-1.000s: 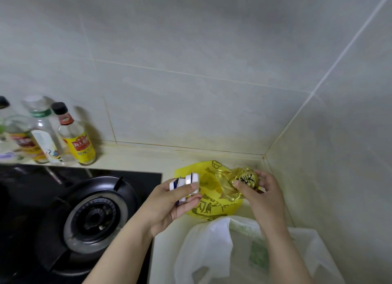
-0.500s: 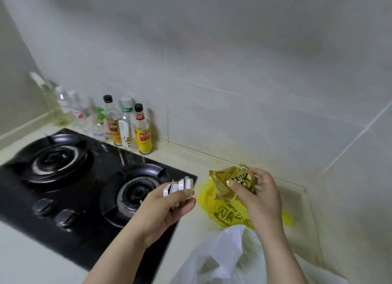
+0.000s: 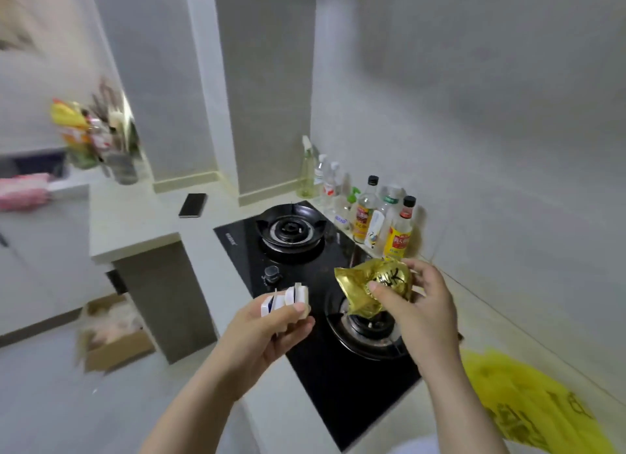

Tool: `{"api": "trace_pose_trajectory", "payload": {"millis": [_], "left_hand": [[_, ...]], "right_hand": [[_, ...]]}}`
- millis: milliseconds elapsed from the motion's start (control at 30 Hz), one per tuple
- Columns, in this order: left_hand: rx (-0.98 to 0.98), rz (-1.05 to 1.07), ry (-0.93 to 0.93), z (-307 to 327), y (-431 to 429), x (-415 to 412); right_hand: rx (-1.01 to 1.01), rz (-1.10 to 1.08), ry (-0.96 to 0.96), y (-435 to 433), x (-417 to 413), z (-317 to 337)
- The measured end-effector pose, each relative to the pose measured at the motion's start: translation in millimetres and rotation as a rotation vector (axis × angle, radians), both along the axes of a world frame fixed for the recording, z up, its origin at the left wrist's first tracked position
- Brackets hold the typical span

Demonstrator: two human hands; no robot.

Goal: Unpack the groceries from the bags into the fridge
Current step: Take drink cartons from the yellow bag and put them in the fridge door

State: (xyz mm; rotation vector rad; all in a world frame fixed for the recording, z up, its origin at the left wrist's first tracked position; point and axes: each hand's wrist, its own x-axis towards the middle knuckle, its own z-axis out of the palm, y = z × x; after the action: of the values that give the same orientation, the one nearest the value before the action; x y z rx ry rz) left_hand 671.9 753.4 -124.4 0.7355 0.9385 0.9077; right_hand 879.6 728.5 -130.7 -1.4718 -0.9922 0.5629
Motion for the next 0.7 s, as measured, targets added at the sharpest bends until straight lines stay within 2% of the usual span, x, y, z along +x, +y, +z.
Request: {"api": "trace_pose_trajectory", "payload": {"millis": [233,400,700], "left_hand": [[0.135,0.273,-0.017,21.4,-17.7,-143.9],[0.158,0.47,-0.061,23.5,-40.6,-242.7],[0.206,0.805,-0.119,29.6,-93.8,-357.5]], "right_hand": [[0.049,0.359,-0.049,43.9,-141.2,26.9],[0.092,0.549,-0.024,55.2,-247.5,44.2],[0.112,0.905,-0.019,57.1,-405.3,63.1]]}}
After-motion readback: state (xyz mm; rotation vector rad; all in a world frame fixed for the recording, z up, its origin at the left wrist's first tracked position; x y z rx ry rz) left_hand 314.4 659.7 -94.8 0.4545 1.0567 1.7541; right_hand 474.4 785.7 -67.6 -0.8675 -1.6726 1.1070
